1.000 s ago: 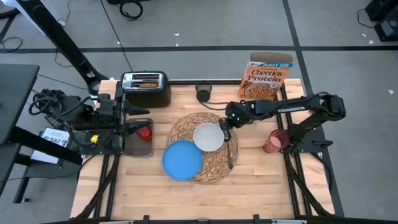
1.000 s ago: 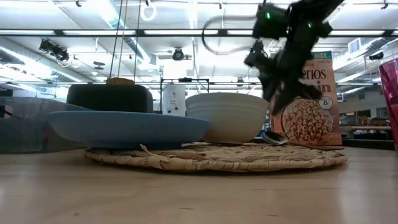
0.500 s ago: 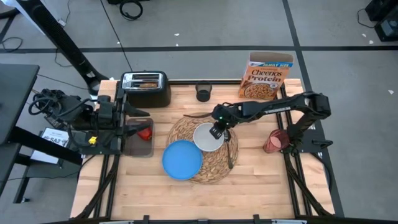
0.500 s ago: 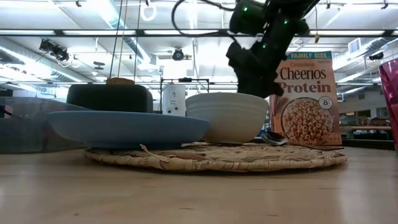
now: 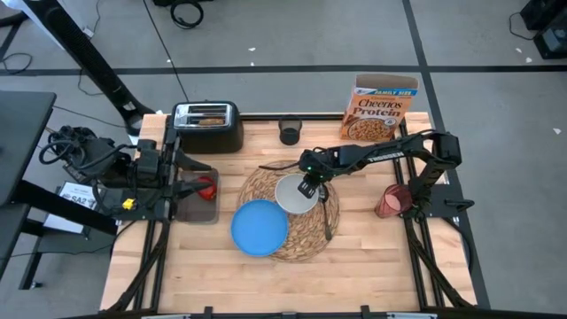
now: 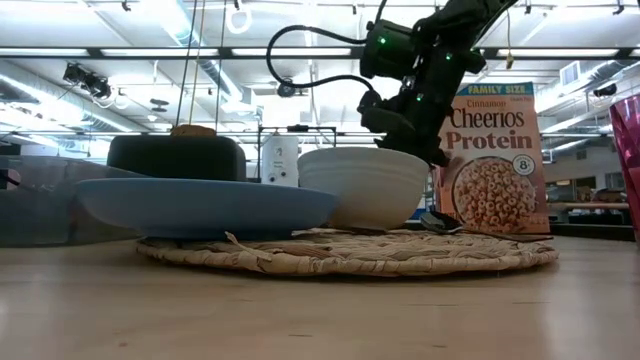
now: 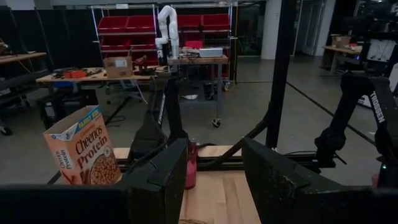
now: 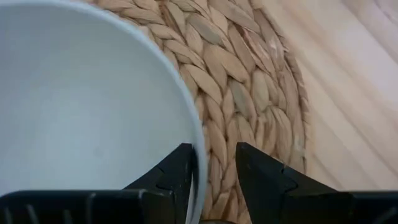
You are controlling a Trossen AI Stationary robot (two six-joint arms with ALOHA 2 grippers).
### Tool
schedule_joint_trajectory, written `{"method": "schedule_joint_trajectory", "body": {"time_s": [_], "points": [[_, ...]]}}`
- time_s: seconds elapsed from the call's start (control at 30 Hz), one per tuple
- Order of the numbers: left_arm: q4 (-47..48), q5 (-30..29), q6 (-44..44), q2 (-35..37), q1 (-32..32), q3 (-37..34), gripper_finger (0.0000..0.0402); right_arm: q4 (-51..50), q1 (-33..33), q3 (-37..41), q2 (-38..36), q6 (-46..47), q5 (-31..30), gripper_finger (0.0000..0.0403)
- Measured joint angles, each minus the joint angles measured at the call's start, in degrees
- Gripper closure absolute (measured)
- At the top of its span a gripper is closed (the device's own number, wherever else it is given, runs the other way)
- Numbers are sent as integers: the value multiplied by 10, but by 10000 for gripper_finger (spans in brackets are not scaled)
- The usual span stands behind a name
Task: Arrange a breakfast setting
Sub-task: Adjust the white bowl on the brown woven mat, then pour the cereal from the yellow cereal box into the white bowl
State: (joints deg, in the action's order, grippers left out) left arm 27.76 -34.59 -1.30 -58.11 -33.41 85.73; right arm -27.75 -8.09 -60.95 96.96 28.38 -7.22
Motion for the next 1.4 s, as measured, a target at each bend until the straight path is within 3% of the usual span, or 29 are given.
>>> {"method": "schedule_joint_trajectory", "body": {"time_s": [0.3,0.57,0.67,0.8,0.97,1.1,1.27,1.4], "points": [[1,-1,0,0,0,0,241,-1,-5,0,-18,1,-7,273],[0,-1,0,0,0,0,242,-7,-8,-3,-110,13,-7,273],[0,-1,-9,-3,0,0,242,-40,-9,-40,-162,-30,-13,271],[-5,-2,-15,-13,2,0,242,-128,-31,-155,-218,-100,-63,249],[-32,-2,-12,-36,10,0,242,-290,-116,-332,-227,-218,-102,196],[-61,-3,-19,-61,22,0,242,-418,-228,-423,-215,-343,-80,167],[-99,-33,-26,-96,52,0,241,-467,-359,-429,-212,-493,-6,168],[-109,-51,-45,-121,94,0,232,-464,-425,-400,-208,-582,65,175]]}}
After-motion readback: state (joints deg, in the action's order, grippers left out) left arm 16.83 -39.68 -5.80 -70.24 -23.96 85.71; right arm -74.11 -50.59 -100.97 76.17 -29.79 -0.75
